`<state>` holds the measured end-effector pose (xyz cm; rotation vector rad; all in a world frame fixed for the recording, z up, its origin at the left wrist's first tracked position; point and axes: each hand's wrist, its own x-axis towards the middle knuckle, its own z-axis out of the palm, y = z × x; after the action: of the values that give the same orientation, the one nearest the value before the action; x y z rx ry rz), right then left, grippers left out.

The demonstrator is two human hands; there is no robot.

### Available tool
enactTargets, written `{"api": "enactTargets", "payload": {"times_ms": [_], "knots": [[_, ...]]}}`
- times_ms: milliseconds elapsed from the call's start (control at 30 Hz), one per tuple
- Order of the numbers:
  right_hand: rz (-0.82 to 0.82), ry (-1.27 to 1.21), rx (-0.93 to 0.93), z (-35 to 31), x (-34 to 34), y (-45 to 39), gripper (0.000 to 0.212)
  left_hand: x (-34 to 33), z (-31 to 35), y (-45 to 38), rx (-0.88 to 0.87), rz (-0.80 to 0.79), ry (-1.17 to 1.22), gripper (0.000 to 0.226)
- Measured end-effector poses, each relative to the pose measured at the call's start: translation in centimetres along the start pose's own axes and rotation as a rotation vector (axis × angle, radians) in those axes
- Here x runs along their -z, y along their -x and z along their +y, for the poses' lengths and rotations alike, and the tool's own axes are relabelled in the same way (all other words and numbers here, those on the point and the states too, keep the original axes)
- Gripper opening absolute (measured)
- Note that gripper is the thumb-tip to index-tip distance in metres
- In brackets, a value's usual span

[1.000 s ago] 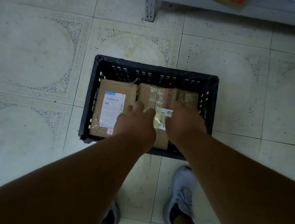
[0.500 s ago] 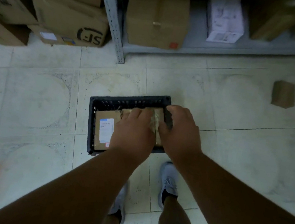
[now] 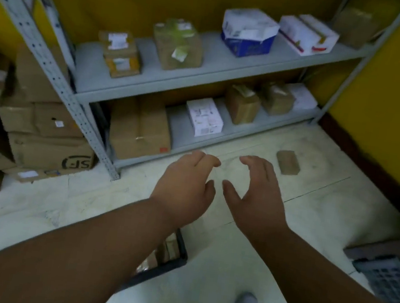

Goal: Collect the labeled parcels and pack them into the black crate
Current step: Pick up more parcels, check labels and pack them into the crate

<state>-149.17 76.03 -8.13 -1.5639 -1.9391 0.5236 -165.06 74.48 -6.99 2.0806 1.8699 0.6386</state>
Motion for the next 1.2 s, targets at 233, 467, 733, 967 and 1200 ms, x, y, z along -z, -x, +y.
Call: {"api": "enactTargets", "payload": {"times_ms": [233, 467, 733, 967, 1200], "knots": [[0.084, 0.105, -0.041, 10.9, 12.6, -4.9, 0.055, -7.3, 13.6, -10.3, -0.093, 0.020, 0.081, 0.038], [0.090, 0.158, -0.164, 21.0, 19.1, -9.8, 0.059, -14.4, 21.7, -19.1, -0.168, -0.053, 0.132, 0.037], [0.018, 0.042, -0.369, 30.1, 15.8, -22.5, 0.066, -22.0, 20.1, -32.9, -0.281, -0.277, -0.023, 0.042], [-0.025, 0.064, -0.592, 39.6, 15.7, -39.1, 0.069, -28.0, 19.1, -53.4, -0.228, -0.407, 0.102, 0.045], [-0.069, -0.028, -0.710, 46.6, 15.1, -48.8, 0.062, -34.2, 19.1, -65.8, 0.156, -0.671, 0.222, 0.042]]}}
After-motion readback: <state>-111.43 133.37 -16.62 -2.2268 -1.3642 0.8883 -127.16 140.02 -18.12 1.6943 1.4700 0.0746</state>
